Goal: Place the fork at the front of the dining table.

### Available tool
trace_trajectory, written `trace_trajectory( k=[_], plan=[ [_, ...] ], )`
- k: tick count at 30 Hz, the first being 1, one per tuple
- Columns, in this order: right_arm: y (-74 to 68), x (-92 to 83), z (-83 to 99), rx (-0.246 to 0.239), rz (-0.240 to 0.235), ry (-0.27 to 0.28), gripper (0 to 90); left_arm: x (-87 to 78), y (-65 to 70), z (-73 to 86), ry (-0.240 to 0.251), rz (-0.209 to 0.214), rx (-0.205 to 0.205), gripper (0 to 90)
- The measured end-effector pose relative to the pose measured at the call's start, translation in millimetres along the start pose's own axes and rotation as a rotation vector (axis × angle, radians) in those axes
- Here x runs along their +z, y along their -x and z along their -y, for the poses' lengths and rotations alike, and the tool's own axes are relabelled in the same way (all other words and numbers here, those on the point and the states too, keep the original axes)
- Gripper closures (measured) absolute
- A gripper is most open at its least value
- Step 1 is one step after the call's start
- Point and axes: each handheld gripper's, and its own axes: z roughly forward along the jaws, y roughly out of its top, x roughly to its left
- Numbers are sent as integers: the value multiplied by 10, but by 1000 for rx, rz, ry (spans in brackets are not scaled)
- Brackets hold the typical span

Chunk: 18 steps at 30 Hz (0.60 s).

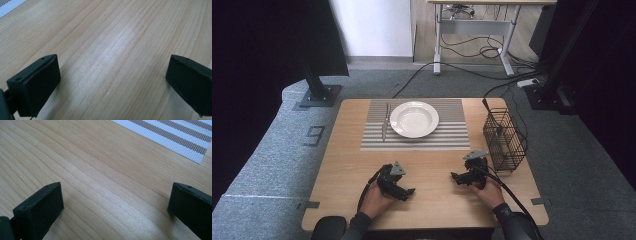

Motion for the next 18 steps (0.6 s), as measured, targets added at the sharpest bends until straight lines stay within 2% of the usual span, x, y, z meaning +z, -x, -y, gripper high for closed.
trace_trajectory(
  k=[5,7,18],
  plan=[
    [-5,-31,31,-3,-4,0,0,5,3,-7,0,-6,-7,0],
    [-15,-66,65,-22,-24,-1,0,7,5,-8,1,-8,-10,0],
    [-19,-75,76,-22,-23,1,0,13,7,-16,3,-13,-16,0]
  ],
)
